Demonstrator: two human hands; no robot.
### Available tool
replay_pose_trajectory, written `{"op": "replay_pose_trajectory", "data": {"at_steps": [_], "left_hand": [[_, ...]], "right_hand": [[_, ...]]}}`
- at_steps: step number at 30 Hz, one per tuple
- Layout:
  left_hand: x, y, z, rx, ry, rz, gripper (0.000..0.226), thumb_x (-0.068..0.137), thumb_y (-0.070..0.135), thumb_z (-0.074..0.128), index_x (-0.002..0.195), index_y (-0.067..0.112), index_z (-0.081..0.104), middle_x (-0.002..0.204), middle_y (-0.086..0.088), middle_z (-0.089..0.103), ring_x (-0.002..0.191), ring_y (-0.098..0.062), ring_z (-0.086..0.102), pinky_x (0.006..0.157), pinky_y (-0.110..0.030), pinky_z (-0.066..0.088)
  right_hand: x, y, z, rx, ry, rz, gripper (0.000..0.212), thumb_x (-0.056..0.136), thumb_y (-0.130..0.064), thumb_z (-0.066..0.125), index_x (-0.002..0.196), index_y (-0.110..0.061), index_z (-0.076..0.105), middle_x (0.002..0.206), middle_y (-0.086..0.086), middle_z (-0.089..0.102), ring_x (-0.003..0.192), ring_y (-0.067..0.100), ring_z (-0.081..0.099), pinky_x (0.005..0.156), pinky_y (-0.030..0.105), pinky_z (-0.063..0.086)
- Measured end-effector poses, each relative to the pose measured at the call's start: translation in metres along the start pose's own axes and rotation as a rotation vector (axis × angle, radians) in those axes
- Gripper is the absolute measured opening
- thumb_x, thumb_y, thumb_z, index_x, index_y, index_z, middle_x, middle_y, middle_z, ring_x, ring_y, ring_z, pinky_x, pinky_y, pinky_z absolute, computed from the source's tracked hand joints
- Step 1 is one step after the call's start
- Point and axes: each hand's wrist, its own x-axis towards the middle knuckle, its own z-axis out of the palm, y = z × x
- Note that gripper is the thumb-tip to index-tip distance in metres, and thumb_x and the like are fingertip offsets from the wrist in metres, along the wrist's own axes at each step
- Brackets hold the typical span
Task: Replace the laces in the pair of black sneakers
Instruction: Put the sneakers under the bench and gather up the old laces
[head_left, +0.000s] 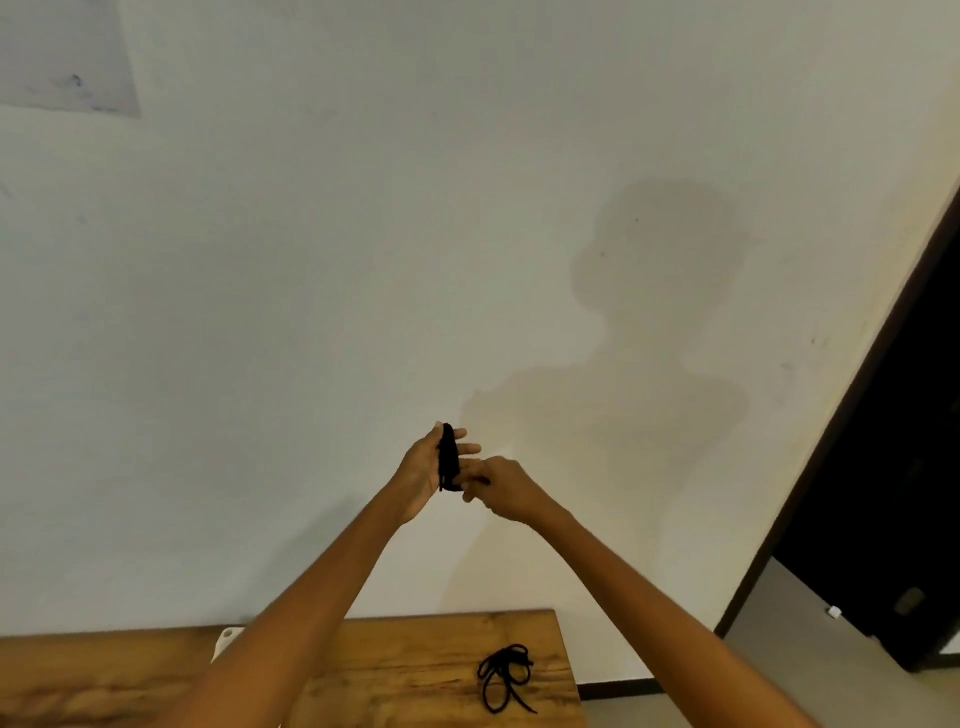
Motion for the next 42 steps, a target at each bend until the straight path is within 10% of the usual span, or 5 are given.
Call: {"op": "replay_pose_trajectory", "data": {"at_steps": [7,12,16,20,42], "left_hand": [[-0.015,-0.011,0.009,0.341,-0.232,-0.154,0.057,0.1,0.047,0.012,0.111,0.014,0.058,0.097,-0.012,0.067,0.084,-0.025,0.067,0.076,-0.03,0.054],[-0.018,-0.016,0.001,0.462,-0.295,-0.301,0.067,0.095,0.059,0.012,0.078,0.007,0.051,0.071,-0.009,0.057,0.059,-0.02,0.056,0.064,-0.031,0.048],[-0.023,-0.022,-0.003,0.419,-0.278,-0.351,0.071,0.093,0.065,0.014,0.072,0.009,0.052,0.054,0.0,0.037,0.047,-0.012,0.033,0.05,-0.023,0.034],[-0.023,-0.035,-0.016,0.24,-0.248,-0.395,0.068,0.092,0.066,0.015,0.066,0.012,0.045,0.054,0.0,0.039,0.047,-0.013,0.036,0.049,-0.023,0.037],[-0.071,-0.168,-0.199,-0.056,0.584,-0.537,0.044,0.095,0.047,0.042,0.07,0.014,0.057,0.054,-0.001,0.052,0.045,-0.012,0.048,0.047,-0.024,0.041]], "right_hand": [[0.004,0.009,-0.013,-0.087,0.084,-0.136,0.02,0.083,-0.013,0.068,0.071,-0.023,0.056,0.071,-0.001,0.062,0.065,0.012,0.055,0.061,0.021,0.041],[0.005,0.029,0.003,-0.212,0.11,-0.172,0.024,0.082,-0.032,0.071,0.087,-0.023,0.051,0.082,-0.013,0.044,0.073,0.003,0.043,0.062,0.017,0.034],[0.002,0.035,0.015,0.194,-0.082,-0.055,0.031,0.089,-0.039,0.062,0.113,-0.021,0.055,0.107,-0.007,0.054,0.098,0.005,0.054,0.084,0.02,0.043],[0.002,0.031,0.039,0.495,-0.111,0.071,0.026,0.094,-0.036,0.056,0.09,-0.01,0.053,0.075,-0.002,0.057,0.071,0.009,0.06,0.075,0.024,0.051],[0.054,-0.002,0.292,0.599,-0.147,0.486,0.038,0.097,-0.04,0.046,0.073,-0.01,0.05,0.057,0.002,0.053,0.051,0.013,0.051,0.053,0.022,0.044]]}}
